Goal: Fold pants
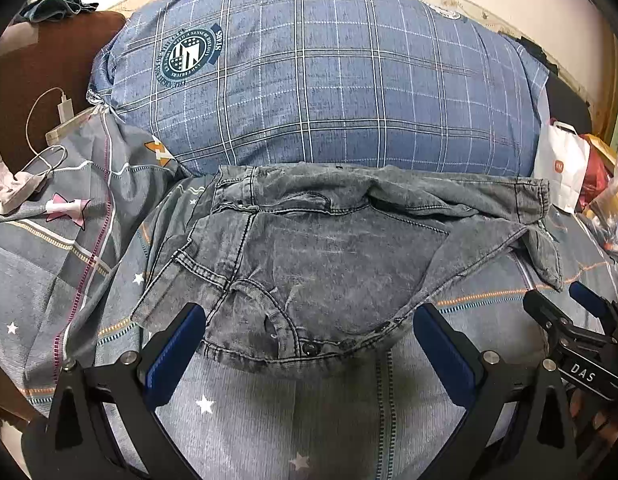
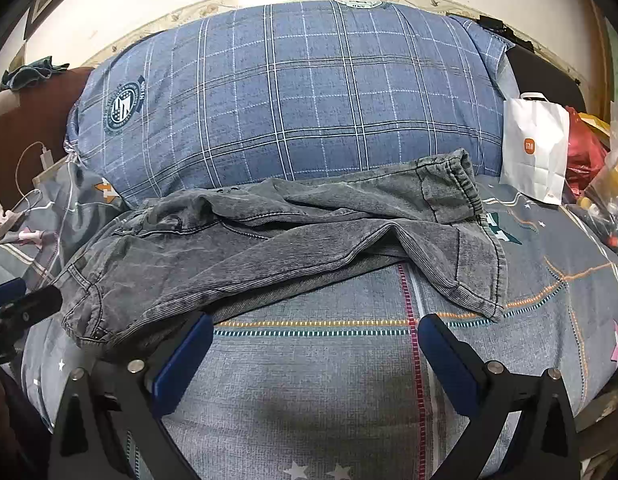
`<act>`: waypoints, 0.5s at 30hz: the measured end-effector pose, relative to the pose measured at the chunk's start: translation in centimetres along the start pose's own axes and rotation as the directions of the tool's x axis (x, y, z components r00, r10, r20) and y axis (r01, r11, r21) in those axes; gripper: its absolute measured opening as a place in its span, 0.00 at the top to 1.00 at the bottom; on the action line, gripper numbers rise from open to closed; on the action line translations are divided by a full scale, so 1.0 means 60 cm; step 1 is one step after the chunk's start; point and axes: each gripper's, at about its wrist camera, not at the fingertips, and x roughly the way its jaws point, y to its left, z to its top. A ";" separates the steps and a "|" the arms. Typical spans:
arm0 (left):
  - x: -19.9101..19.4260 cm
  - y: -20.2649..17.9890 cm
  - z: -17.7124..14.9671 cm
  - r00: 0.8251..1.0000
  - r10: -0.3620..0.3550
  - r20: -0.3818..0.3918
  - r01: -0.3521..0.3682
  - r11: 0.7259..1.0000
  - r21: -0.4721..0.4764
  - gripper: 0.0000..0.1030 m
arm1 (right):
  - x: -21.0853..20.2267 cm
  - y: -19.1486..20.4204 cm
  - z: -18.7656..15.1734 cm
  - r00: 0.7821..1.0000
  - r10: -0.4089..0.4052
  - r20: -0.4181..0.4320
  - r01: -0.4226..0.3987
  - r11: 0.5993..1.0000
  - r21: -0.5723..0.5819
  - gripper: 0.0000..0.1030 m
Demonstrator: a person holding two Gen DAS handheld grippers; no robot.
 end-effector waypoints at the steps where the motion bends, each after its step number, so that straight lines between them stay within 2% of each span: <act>1: 0.002 0.001 -0.001 1.000 0.000 0.002 0.000 1.000 -0.002 0.00 | -0.001 0.000 -0.001 1.000 -0.002 0.001 0.002 1.000 -0.002 0.00; 15: 0.006 -0.002 -0.015 1.000 -0.003 0.006 0.003 1.000 0.004 0.00 | 0.000 0.000 -0.004 1.000 -0.009 0.001 0.009 1.000 -0.009 0.00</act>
